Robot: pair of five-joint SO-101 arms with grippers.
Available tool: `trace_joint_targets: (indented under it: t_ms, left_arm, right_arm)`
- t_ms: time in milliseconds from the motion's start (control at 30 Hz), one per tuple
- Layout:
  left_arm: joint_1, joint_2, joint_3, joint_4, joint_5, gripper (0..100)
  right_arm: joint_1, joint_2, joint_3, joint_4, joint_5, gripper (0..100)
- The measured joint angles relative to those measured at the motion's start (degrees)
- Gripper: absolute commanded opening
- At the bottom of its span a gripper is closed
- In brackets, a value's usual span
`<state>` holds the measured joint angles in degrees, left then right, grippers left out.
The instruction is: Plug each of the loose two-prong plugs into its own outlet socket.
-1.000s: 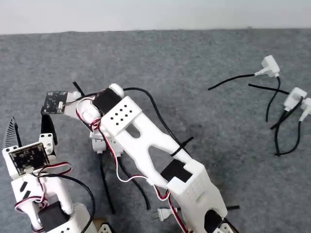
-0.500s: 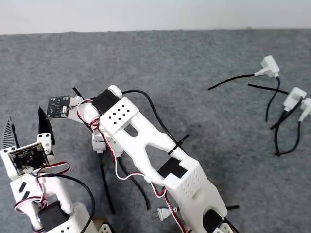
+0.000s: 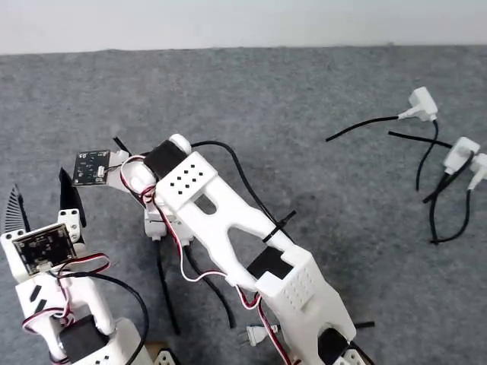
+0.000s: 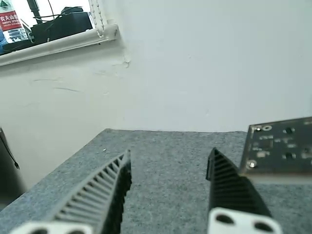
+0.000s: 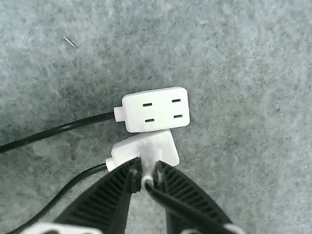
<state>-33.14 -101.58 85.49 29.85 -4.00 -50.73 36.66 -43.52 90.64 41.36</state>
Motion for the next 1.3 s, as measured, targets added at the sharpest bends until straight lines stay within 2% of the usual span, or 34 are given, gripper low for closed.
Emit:
trace_joint_targets:
  t_ms: [733, 1300]
  left_arm:
    - [0.0, 0.09, 0.18, 0.0, 0.0, 24]
    - [1.14, 0.09, 0.35, 0.0, 0.0, 24]
  right_arm:
    - [0.0, 4.48, -2.37, -1.05, -0.09, 0.9]
    - [0.09, 2.73, -1.76, 3.08, -0.26, 0.9]
